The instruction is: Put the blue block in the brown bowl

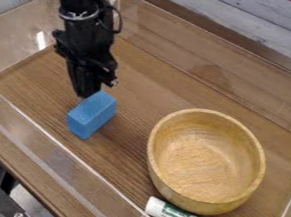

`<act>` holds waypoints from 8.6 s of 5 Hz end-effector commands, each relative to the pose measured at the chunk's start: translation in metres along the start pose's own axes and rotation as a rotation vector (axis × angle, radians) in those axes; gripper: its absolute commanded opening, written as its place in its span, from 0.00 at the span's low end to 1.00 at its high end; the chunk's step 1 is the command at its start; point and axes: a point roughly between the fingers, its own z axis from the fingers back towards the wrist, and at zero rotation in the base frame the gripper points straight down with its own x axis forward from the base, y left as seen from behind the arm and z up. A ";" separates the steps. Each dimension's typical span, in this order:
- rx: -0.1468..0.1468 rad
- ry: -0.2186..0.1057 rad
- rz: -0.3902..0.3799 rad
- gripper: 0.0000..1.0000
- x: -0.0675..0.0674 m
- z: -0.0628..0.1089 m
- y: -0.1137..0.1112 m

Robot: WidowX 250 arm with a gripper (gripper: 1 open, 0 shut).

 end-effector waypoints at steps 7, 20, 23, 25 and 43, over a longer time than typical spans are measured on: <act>0.023 -0.070 -0.036 0.00 0.016 0.008 0.001; -0.004 -0.049 -0.058 0.00 0.020 -0.029 -0.003; 0.009 -0.039 -0.078 0.00 0.028 -0.020 -0.005; 0.019 -0.037 -0.085 0.00 0.036 -0.011 -0.006; 0.029 -0.197 -0.177 0.00 0.038 0.047 -0.107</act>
